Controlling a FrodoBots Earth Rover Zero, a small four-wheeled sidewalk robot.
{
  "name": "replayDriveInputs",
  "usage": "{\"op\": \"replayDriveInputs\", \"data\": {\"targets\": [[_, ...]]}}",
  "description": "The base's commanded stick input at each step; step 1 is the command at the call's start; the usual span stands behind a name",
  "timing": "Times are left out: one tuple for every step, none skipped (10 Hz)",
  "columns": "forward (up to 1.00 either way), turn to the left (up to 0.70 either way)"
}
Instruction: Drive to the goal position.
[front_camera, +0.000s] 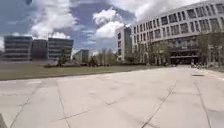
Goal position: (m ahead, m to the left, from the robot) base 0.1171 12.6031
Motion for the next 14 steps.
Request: {"op": "replayDriveInputs", "data": {"targets": [[0.7, 0.36], [0.7, 0.36], [0.7, 0.36], [0.7, 0.36], [0.7, 0.36], [0.7, 0.36], [0.7, 0.36], [0.7, 0.36], [0.7, 0.36], [0.7, 0.36], [0.7, 0.36], [0.7, 0.01], [0.7, 0.01], [0.7, 0.01]]}}
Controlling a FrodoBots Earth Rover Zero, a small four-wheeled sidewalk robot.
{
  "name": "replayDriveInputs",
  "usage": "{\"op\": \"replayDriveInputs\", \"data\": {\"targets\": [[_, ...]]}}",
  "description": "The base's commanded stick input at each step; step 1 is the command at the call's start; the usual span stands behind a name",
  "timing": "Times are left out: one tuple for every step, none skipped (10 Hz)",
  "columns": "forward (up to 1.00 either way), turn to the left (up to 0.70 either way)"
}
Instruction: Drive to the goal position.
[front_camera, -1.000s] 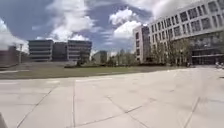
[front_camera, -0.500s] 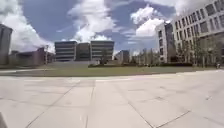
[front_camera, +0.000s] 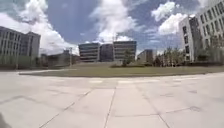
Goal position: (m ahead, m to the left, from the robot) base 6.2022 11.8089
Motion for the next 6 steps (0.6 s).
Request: {"op": "replayDriveInputs", "data": {"targets": [[0.7, 0.01], [0.7, 0.01], [0.7, 0.01], [0.7, 0.01], [0.7, 0.01], [0.7, 0.01]]}}
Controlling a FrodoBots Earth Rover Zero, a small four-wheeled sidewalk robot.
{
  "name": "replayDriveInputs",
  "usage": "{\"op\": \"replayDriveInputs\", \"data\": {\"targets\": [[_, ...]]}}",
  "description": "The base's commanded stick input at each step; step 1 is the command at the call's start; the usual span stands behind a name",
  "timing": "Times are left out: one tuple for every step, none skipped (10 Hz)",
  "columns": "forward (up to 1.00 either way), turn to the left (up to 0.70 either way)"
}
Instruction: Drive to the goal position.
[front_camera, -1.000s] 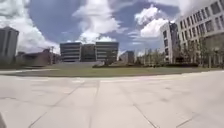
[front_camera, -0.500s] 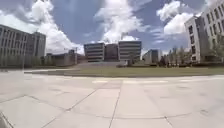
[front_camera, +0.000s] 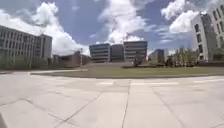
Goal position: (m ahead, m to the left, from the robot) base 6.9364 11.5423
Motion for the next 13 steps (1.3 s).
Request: {"op": "replayDriveInputs", "data": {"targets": [[0.7, 0.01], [0.7, 0.01], [0.7, 0.01], [0.7, 0.01], [0.7, 0.01], [0.7, 0.01], [0.7, 0.01], [0.7, 0.01], [0.7, 0.04], [0.7, 0.17], [0.7, 0.3], [0.7, 0.36], [0.7, 0.36]]}}
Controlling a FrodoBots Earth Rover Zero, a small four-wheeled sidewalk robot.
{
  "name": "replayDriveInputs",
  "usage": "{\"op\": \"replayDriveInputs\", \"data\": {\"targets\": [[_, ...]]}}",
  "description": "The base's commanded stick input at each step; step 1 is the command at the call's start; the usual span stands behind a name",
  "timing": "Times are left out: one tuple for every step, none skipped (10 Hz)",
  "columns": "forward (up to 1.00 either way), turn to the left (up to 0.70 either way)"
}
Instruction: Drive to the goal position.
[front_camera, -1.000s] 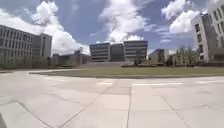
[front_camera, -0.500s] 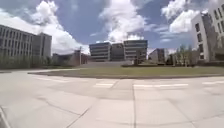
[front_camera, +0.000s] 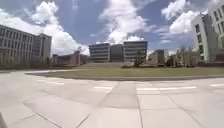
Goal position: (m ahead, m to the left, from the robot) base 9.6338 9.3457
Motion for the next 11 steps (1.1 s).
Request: {"op": "replayDriveInputs", "data": {"targets": [[0.7, 0.36], [0.7, 0.36], [0.7, 0.36], [0.7, 0.36], [0.7, 0.36], [0.7, 0.21], [0.7, 0.01], [0.7, 0.01], [0.7, 0.01], [0.7, 0.01], [0.7, 0.01]]}}
